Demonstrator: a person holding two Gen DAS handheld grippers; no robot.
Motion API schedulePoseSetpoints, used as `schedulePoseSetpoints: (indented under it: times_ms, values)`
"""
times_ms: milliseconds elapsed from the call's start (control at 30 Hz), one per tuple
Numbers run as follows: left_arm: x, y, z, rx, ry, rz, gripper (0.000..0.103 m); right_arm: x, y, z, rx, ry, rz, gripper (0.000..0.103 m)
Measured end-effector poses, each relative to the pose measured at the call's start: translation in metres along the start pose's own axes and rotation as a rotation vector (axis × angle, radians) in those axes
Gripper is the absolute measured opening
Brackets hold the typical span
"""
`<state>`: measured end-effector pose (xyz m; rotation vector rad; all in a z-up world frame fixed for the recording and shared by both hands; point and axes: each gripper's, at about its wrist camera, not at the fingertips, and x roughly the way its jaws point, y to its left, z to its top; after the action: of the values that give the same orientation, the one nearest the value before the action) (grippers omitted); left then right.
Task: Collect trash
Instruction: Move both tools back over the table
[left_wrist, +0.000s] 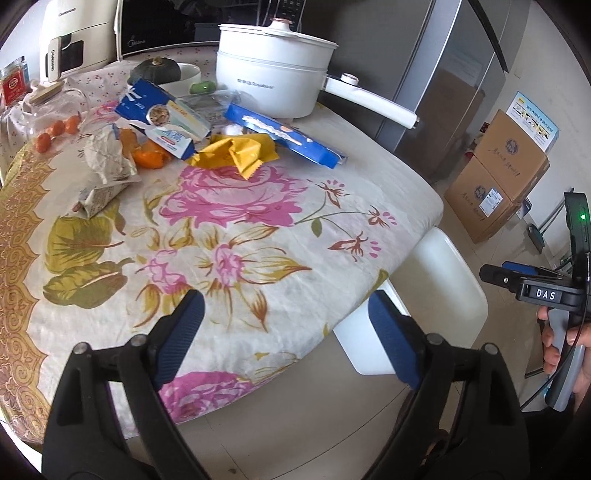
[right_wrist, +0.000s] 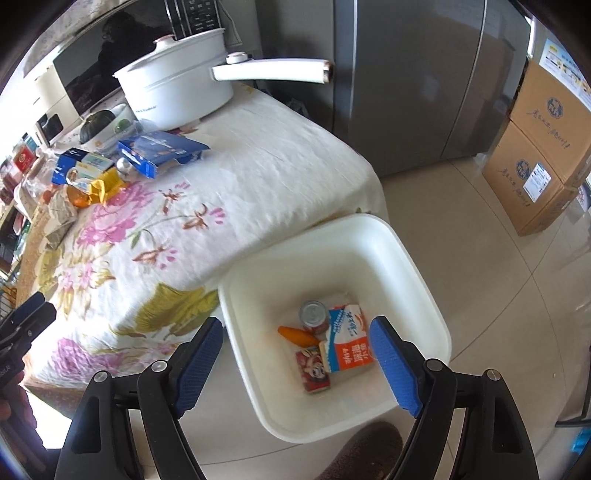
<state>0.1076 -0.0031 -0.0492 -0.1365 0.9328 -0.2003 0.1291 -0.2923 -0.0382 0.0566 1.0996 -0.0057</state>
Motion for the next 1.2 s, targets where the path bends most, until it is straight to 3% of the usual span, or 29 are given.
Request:
schedulePoseSetpoints:
  times_ms: [33, 133, 200, 233, 267, 833, 1200]
  values:
    - [-0.002, 0.003, 0.001, -0.002, -0.001, 0.01, 0.102, -0.002, 0.006, 0.002, -0.006, -0.006, 0.003, 0.084]
    - [-0.011, 0.013, 0.0, -0.003, -0.019, 0.037, 0.102, -0.005, 0.024, 0.008, -0.026, -0.027, 0.008, 0.086]
    - [-0.016, 0.02, -0.001, -0.006, -0.027, 0.056, 0.102, -0.006, 0.037, 0.011, -0.044, -0.037, 0.005, 0.093]
    - [-0.019, 0.023, -0.001, -0.009, -0.033, 0.066, 0.102, -0.007, 0.043, 0.012, -0.052, -0.043, 0.004, 0.102]
    - [-0.021, 0.027, -0.002, -0.014, -0.041, 0.077, 0.102, -0.007, 0.049, 0.013, -0.063, -0.054, 0.005, 0.103]
    - [-0.049, 0.084, 0.005, -0.116, -0.08, 0.169, 0.102, -0.012, 0.124, 0.029, -0.207, -0.094, 0.019, 0.103]
    - [-0.059, 0.127, 0.026, -0.149, -0.104, 0.267, 0.102, -0.008, 0.154, 0.057, -0.208, -0.123, 0.079, 0.103]
